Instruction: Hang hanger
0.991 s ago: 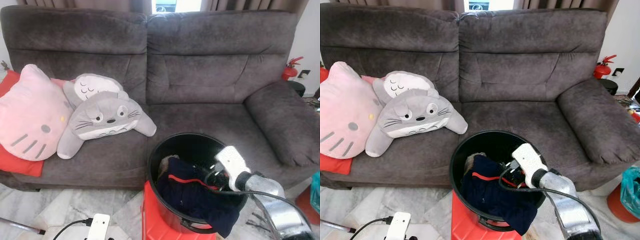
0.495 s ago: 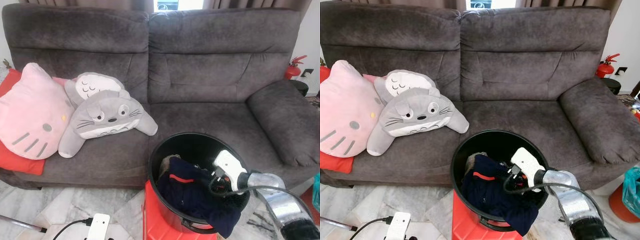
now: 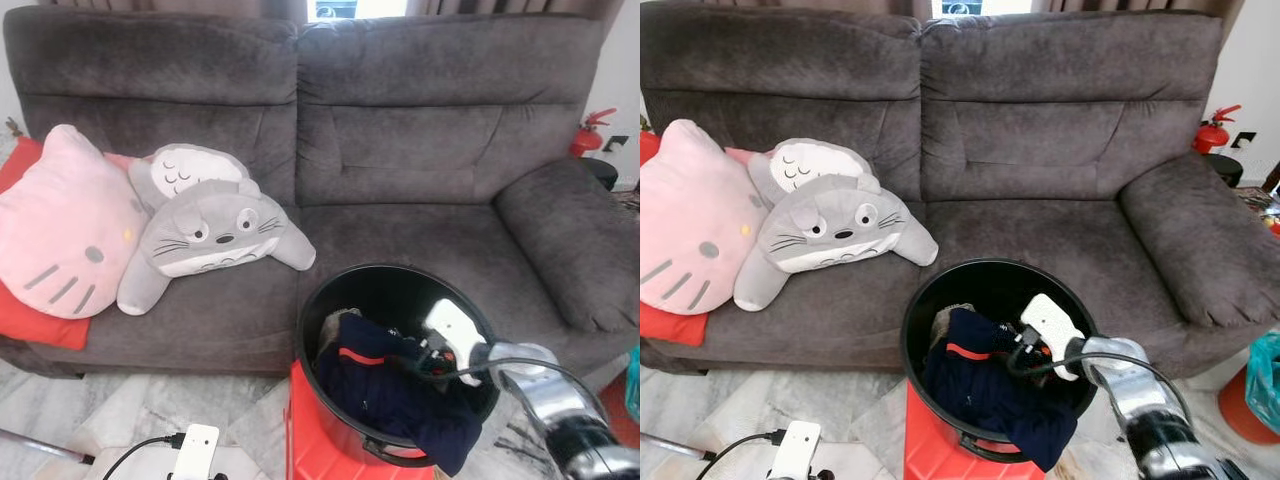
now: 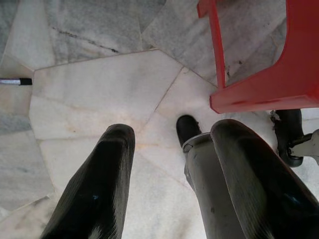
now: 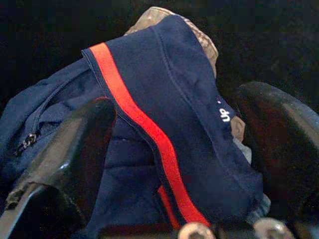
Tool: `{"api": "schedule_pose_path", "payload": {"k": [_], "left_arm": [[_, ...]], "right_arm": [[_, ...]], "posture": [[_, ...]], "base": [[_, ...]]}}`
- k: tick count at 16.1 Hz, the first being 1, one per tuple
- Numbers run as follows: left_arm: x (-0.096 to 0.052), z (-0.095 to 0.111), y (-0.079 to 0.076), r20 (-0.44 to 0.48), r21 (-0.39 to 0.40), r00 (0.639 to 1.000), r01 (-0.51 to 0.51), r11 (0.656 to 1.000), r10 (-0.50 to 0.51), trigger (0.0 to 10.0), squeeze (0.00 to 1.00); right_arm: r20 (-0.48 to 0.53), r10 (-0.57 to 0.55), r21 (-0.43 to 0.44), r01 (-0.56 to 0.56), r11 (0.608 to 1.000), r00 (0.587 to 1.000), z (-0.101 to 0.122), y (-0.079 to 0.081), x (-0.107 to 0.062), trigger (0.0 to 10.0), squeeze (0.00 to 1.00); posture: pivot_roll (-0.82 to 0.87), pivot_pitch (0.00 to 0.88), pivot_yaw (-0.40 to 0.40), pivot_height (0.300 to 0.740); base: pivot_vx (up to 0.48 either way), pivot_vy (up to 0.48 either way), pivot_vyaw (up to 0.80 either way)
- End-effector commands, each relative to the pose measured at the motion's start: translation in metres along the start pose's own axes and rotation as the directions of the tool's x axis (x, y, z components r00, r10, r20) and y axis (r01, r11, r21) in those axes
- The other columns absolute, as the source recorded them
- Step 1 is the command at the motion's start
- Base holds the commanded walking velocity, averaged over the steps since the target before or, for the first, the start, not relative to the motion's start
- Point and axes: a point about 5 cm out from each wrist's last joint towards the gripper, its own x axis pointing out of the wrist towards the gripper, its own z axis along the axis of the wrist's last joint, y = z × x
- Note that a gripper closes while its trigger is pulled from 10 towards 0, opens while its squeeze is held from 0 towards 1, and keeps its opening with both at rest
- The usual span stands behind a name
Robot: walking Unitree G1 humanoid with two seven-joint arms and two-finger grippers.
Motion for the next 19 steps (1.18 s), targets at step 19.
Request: {"api": "schedule_pose_path", "payload": {"k": [19], "left_arm": [[-0.005, -0.020, 0.023, -0.036, 0.082, 0.998, -0.041, 0.996, 0.044, 10.0, 0.00]], "right_arm": [[-0.105, -0.019, -0.108, 0.007, 0.994, 0.994, -0.002, 0.014, 0.033, 10.0, 0.00]], "posture": [[-0.04, 0.027, 0.043, 0.740]], "base": [[0.000, 0.000, 0.00]]}}
